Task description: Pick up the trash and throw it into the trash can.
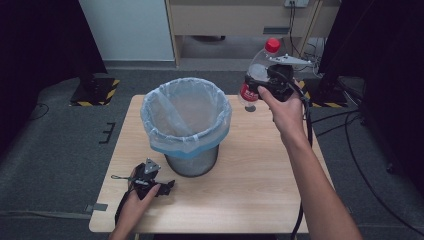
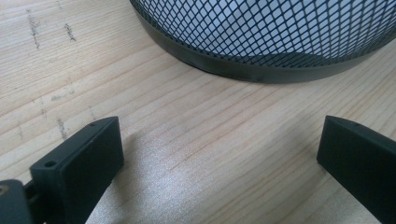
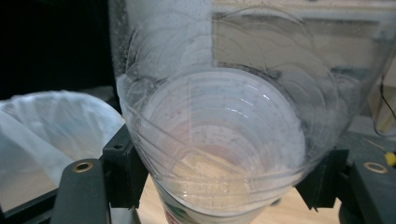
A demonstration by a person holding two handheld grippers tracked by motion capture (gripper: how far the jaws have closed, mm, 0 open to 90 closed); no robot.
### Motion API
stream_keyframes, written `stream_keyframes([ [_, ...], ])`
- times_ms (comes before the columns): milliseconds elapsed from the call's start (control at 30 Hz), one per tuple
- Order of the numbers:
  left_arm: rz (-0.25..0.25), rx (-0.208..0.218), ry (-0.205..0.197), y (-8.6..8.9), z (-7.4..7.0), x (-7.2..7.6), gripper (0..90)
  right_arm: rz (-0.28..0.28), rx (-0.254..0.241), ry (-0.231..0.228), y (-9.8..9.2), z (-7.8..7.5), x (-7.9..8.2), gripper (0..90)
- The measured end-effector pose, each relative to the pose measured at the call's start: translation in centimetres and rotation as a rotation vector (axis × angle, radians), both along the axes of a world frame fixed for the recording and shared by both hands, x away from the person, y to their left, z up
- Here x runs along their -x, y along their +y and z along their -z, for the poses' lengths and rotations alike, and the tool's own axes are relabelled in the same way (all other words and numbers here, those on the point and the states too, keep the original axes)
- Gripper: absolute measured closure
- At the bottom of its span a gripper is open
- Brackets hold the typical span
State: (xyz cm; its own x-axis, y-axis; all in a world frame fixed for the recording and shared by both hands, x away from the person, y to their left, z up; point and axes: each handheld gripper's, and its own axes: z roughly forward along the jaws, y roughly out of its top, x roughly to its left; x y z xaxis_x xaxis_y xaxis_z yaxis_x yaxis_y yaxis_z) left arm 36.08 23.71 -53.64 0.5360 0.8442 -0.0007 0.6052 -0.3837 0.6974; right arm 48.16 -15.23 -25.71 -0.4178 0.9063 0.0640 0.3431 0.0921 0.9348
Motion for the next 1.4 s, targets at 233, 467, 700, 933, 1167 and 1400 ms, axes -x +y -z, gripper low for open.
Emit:
stream_keyframes([
  [233, -0.001, 0.0, 0.0, 0.0, 0.0, 0.0, 0.0, -0.036, -0.035, -0.057, 1.4, -1.2, 0.6, 30.1],
  [467, -0.001, 0.0, 0.0, 0.0, 0.0, 0.0, 0.0, -0.065, -0.051, -0.095, 2.6, -2.5, 1.1, 30.1],
  [700, -0.001, 0.0, 0.0, 0.0, 0.0, 0.0, 0.0, -0.12, -0.058, -0.12, 4.8, -3.7, 1.8, 30.1],
  [933, -0.001, 0.0, 0.0, 0.0, 0.0, 0.0, 0.0, -0.157, -0.059, -0.121, 6.7, -3.8, 1.9, 30.1],
  [1167, 0.0, 0.0, 0.0, 0.0, 0.0, 0.0, 0.0, -0.196, -0.047, -0.111, 8.2, -3.7, 2.0, 30.0],
  [1400, 0.0, 0.0, 0.001, 0.0, 0.0, 0.0, 0.0, -0.226, -0.044, -0.105, 9.1, -3.3, 2.0, 30.0],
])
